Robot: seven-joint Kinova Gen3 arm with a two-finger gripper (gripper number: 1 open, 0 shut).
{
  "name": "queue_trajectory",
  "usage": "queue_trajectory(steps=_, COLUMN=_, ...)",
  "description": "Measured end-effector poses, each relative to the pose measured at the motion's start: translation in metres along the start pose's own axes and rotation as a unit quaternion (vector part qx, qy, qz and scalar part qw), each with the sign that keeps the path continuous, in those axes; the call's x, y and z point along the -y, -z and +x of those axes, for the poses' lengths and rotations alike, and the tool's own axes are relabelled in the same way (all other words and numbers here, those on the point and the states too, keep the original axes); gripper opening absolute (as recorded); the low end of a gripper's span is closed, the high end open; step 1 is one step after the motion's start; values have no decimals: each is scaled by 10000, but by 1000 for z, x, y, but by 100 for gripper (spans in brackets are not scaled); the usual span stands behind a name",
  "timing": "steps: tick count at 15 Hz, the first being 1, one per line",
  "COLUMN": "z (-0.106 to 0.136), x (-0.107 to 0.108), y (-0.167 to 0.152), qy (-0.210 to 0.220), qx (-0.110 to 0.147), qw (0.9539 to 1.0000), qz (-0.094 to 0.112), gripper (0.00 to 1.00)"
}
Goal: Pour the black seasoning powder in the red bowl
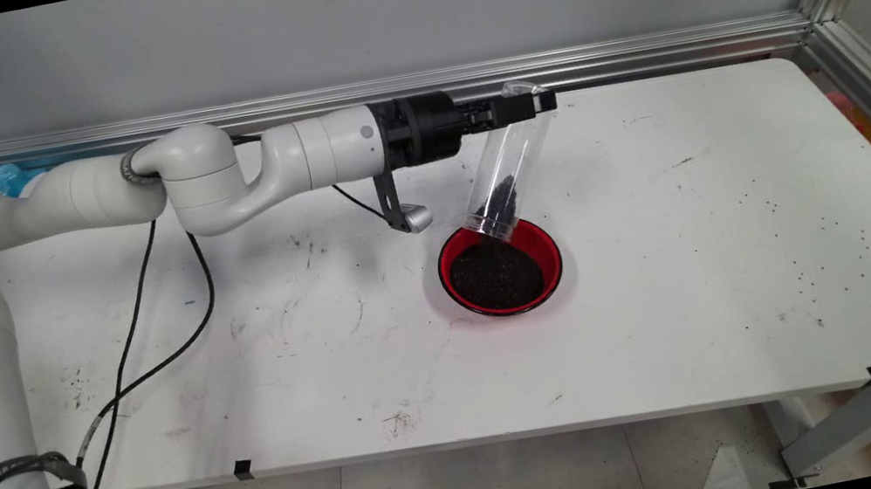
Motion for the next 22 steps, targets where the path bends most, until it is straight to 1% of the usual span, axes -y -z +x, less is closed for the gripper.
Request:
queue_trajectory(steps=8, z=0, x=10, y=-2, qy=-222, qx=79, qw=9994, qz=242, gripper=0)
queue_trajectory(steps=17, z=-1, x=20, y=-6, qy=-355, qx=170, qw=9982, qz=455, gripper=0)
queue_trajectory(steps=22, z=-4, x=25, y=-5, qy=-464, qx=219, qw=9966, qz=651, gripper=0)
